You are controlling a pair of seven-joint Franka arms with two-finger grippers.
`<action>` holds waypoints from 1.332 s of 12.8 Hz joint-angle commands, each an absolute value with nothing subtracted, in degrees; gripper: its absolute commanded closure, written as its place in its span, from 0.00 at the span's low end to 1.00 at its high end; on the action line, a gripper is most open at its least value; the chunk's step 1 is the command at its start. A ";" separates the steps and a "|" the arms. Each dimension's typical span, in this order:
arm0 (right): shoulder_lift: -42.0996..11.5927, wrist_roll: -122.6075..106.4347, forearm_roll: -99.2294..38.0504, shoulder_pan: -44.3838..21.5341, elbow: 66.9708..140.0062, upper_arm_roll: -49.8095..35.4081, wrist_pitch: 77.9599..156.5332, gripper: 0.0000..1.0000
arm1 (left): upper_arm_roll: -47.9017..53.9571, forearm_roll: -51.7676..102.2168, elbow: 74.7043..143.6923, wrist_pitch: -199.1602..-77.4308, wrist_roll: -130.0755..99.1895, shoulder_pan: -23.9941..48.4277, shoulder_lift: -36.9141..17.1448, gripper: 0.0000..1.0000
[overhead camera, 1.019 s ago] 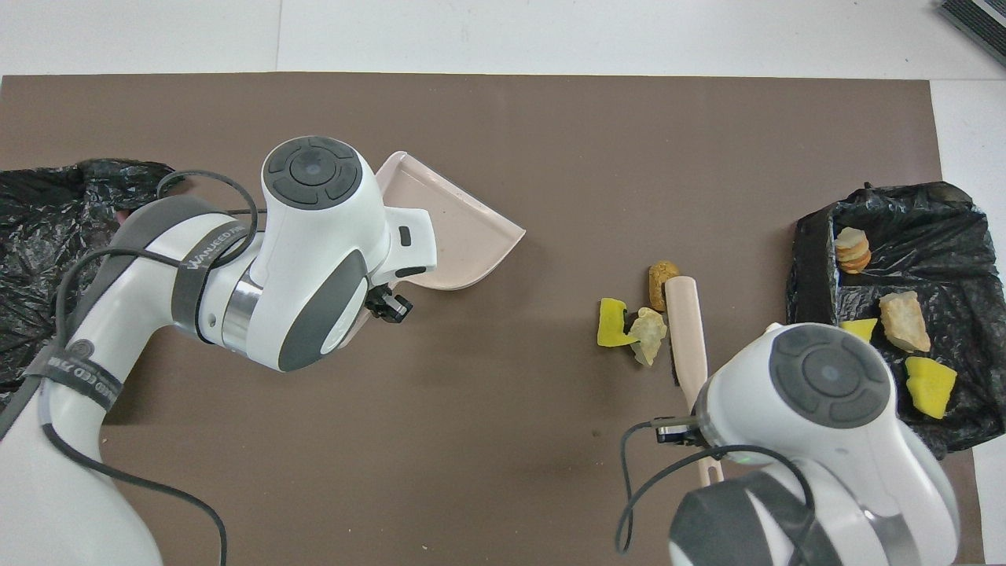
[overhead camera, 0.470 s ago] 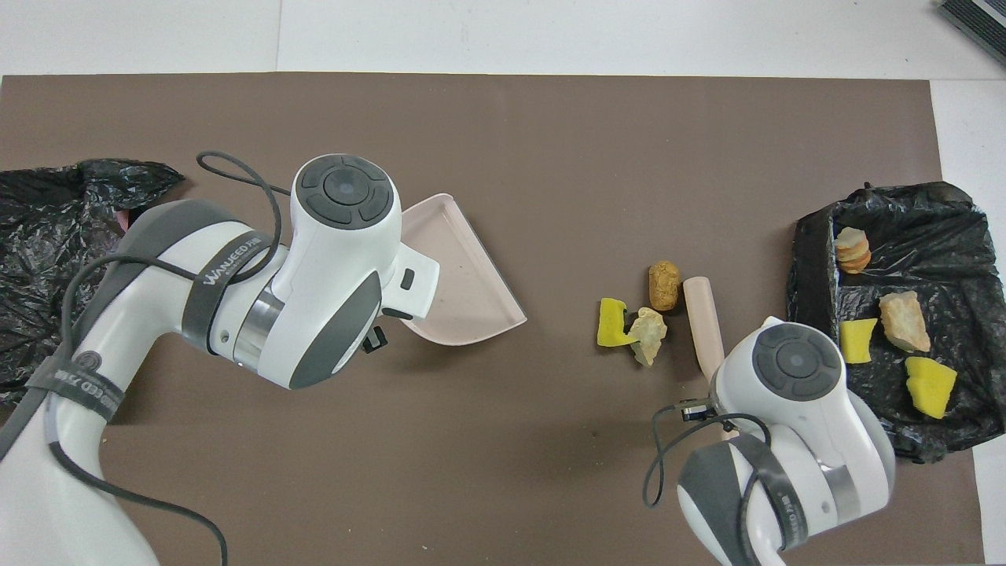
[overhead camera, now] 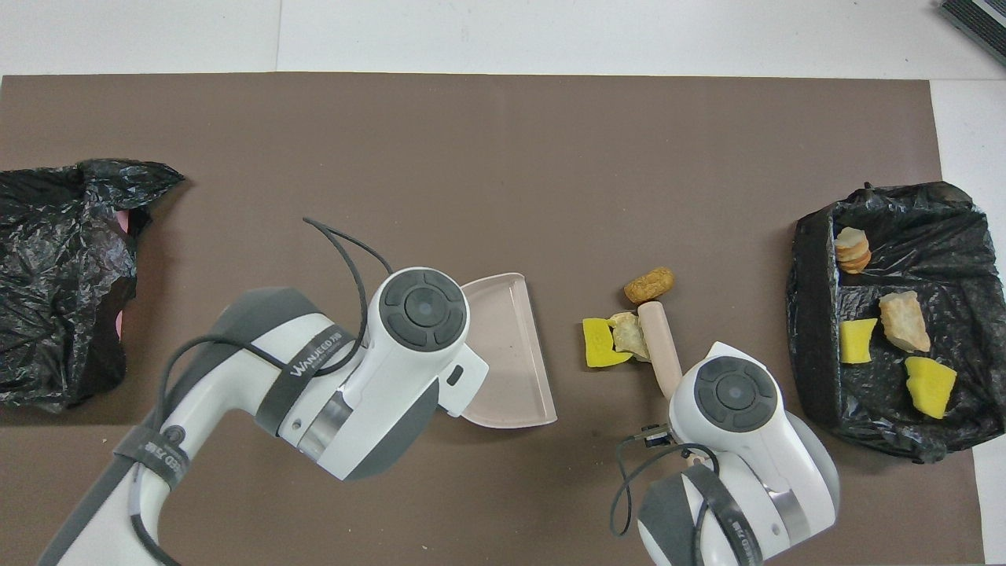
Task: Sweep and dump trash in bin
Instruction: 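Sweep the remaining sponge and scraps into the dustpan with the right gripper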
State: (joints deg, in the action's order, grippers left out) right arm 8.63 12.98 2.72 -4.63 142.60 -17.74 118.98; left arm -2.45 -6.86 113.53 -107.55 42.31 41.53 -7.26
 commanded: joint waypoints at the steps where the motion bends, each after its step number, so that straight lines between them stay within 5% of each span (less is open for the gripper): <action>1: 5.81 11.52 -0.87 -6.66 143.70 -18.02 123.90 1.00 | -3.25 -8.35 118.47 -112.06 40.96 43.15 -4.22 1.00; 6: 3.34 5.48 -18.83 -14.75 141.95 -18.02 128.41 1.00 | -3.25 -8.35 120.49 -117.32 38.58 44.21 -4.92 1.00; 10: 7.72 3.51 -27.78 -15.91 137.48 -17.41 118.96 1.00 | -3.25 -8.35 121.55 -121.80 38.67 42.90 -5.10 1.00; 13: 15.10 5.81 -15.53 -7.67 136.32 -17.23 108.06 1.00 | -3.25 -7.83 120.85 -121.91 38.24 41.75 -5.71 1.00; 17: 8.99 0.65 4.08 2.08 129.58 -17.31 109.86 1.00 | -3.25 -7.65 118.75 -119.63 37.88 41.04 -6.85 1.00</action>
